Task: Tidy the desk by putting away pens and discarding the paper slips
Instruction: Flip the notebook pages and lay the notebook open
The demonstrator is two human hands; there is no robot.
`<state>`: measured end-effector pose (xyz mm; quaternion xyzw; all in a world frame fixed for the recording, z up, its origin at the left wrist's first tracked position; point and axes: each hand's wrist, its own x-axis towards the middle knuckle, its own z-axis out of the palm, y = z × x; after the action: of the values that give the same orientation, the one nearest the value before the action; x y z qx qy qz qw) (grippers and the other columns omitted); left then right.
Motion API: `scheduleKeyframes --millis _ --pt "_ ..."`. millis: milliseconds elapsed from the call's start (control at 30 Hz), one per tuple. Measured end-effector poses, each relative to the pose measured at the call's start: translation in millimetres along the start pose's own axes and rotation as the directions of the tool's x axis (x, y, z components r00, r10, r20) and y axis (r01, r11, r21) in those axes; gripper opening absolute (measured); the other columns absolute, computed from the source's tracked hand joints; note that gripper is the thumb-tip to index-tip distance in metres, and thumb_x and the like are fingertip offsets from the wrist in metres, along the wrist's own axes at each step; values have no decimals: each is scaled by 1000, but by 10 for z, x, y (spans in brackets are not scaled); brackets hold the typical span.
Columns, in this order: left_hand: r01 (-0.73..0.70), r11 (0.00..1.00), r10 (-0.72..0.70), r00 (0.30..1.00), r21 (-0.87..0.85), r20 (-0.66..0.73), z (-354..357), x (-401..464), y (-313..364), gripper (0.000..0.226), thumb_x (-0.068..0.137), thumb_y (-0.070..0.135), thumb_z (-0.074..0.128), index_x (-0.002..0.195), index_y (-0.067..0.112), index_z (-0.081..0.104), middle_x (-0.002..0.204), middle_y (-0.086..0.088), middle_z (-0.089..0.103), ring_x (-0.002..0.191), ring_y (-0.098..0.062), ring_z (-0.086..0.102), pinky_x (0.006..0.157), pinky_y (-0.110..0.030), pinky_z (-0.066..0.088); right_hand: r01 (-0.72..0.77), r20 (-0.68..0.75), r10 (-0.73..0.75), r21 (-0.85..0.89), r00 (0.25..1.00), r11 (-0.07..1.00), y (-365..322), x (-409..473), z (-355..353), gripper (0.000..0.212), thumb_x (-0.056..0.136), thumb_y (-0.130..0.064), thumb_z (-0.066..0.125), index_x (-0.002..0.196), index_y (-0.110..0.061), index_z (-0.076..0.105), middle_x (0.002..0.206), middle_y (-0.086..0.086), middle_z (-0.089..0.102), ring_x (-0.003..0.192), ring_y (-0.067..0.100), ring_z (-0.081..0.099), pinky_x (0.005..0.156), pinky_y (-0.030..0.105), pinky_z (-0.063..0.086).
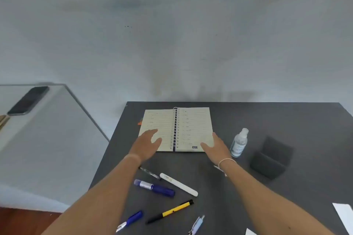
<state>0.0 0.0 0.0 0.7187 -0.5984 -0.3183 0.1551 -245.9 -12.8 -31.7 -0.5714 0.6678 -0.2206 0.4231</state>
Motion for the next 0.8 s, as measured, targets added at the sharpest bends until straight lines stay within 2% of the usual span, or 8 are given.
scheduleKeyframes --millis 100,267,567,633,700,800 --pt "22 1000 -23 1000 14 14 -65 128 -140 51 93 35 45 142 22 34 152 1 34 139 -19 31 116 -36 25 -29 -45 30 21 999 999 -54 91 78 42 84 -31 55 124 -23 46 130 3 54 117 24 52 94 33 40" --pt "47 999 -48 997 18 64 -78 299 -274 52 93 35 45 142 22 33 152 1 33 140 -19 30 116 -37 25 -103 -88 110 85 990 991 -102 188 128 35 85 -29 54 118 -22 48 125 2 58 111 24 55 84 28 37" --pt "59 998 -62 988 28 145 68 390 -340 53 94 36 44 144 22 30 155 2 28 142 -18 26 117 -35 22 -174 -84 183 103 980 979 -46 316 192 34 88 -29 50 121 -21 46 124 0 61 107 24 56 84 27 38" --pt "62 998 -63 986 14 153 103 393 -336 53 94 35 44 143 21 30 154 1 28 141 -18 27 116 -35 22 -184 -81 191 89 978 979 -33 325 196 40 88 -31 49 126 -21 43 126 0 60 110 25 56 86 27 40" --pt "59 998 -61 986 12 154 139 385 -330 53 94 34 44 143 21 30 155 1 28 142 -18 25 116 -35 21 -203 -74 207 61 976 977 -29 319 195 54 86 -37 48 136 -20 35 132 -1 57 116 26 54 95 32 43" --pt "58 998 -59 987 8 149 169 383 -337 53 94 33 43 144 20 30 155 1 28 144 -17 22 117 -35 19 -217 -80 219 33 972 976 -49 294 212 63 87 -37 47 143 -18 26 138 4 52 124 28 50 102 35 40"
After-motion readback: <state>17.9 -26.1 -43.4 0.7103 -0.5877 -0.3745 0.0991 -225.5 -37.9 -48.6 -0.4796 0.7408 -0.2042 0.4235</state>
